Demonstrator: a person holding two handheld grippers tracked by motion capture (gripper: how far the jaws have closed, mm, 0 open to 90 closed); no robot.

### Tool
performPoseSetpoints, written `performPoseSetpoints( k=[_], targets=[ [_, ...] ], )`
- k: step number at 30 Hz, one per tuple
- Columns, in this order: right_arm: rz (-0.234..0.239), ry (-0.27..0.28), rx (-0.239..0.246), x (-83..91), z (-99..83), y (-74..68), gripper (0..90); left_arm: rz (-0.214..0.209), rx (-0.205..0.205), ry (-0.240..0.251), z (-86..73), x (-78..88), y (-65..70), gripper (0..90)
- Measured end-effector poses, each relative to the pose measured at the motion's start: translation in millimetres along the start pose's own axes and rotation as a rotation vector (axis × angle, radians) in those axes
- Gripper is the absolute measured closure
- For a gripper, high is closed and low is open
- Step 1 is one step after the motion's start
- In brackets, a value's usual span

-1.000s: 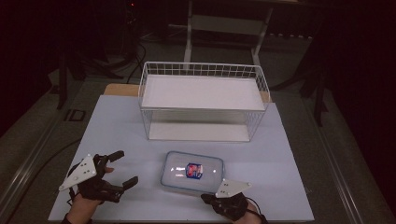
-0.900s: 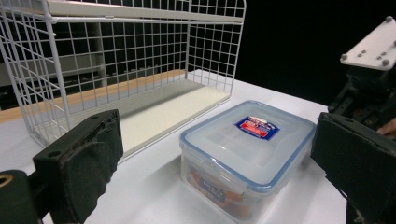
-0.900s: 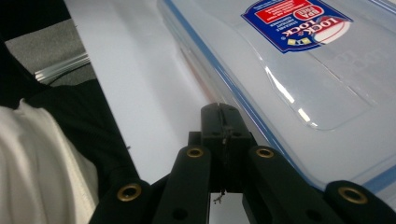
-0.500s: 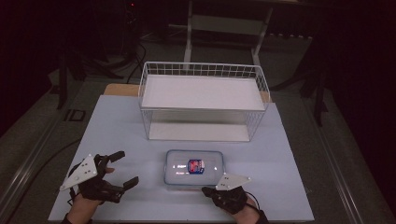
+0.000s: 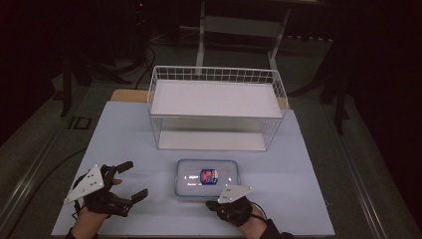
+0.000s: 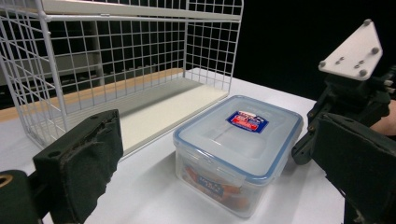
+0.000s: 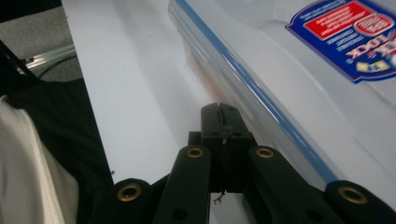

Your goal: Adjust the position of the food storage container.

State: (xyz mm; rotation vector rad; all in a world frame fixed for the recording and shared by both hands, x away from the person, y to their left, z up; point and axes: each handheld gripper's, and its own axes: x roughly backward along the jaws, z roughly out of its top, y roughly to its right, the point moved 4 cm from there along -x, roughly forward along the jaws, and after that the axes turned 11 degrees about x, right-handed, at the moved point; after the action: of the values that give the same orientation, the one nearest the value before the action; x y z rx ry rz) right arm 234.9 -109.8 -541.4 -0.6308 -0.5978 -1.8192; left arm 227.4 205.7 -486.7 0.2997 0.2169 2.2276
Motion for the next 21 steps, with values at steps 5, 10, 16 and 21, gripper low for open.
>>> performPoseSetpoints(
  k=[5, 10, 16, 21],
  targets=[
    [-0.009, -0.003, -0.001, -3.8, 1.0, 5.4, 89.9, -0.002, 0.002, -0.001, -0.2, -0.5, 0.1, 2.5],
    [-0.019, -0.001, 0.001, -7.7, 3.2, 9.9, 89.9, -0.003, 0.003, -0.003, -0.4, -0.5, 0.3, 2.5],
    [-0.029, -0.01, -0.001, -10.8, 3.6, 16.0, 89.9, -0.004, 0.002, -0.006, -0.7, -0.7, 0.1, 2.5],
    [-0.025, -0.011, -0.021, -14.1, 2.6, 19.7, 89.9, -0.007, 0.001, -0.009, -1.0, -1.0, 0.5, 2.5]
  ],
)
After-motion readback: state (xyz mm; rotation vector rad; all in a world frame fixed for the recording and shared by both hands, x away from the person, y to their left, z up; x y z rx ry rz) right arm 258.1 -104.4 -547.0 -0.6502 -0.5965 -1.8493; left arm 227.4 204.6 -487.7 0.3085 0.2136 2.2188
